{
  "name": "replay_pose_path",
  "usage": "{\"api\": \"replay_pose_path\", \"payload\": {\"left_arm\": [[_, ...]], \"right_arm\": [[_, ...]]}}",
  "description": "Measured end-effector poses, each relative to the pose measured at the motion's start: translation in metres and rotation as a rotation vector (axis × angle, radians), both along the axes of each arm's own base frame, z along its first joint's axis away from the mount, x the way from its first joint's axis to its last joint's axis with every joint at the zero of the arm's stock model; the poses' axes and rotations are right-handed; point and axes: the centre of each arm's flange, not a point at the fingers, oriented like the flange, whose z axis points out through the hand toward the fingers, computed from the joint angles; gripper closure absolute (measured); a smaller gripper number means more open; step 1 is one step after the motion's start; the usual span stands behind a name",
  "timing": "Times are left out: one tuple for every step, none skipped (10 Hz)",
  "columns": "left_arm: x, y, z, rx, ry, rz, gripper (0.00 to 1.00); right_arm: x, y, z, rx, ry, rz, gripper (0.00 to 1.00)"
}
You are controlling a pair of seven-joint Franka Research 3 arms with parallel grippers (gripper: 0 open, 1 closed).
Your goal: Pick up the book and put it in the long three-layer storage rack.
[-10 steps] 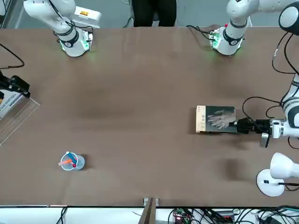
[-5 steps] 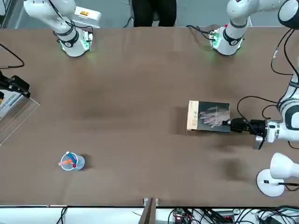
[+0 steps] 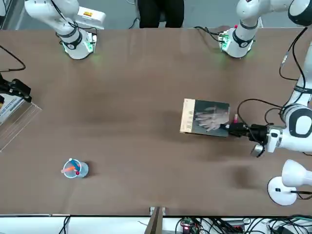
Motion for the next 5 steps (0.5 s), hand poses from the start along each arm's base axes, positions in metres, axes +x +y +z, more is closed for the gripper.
{"api": "replay_pose_path", "payload": {"left_arm": [[0.001,-0.016,0.008,-0.018,0.009,0.006,0.96],[0.001,-0.031,0.016,-0.031,0.019,0.013,0.96],[0.001,-0.045,0.023,-0.041,0.029,0.016,0.96],[0.0,-0.057,0.029,-0.054,0.038,0.015,0.96],[-0.001,-0.07,0.034,-0.067,0.047,0.02,0.96]], "right_arm": [[0.0,0.0,0.0,0.0,0.0,0.0,0.0],[0.0,0.0,0.0,0.0,0.0,0.0,0.0],[0.0,0.0,0.0,0.0,0.0,0.0,0.0],[0.0,0.0,0.0,0.0,0.0,0.0,0.0],[0.0,0.0,0.0,0.0,0.0,0.0,0.0]]}}
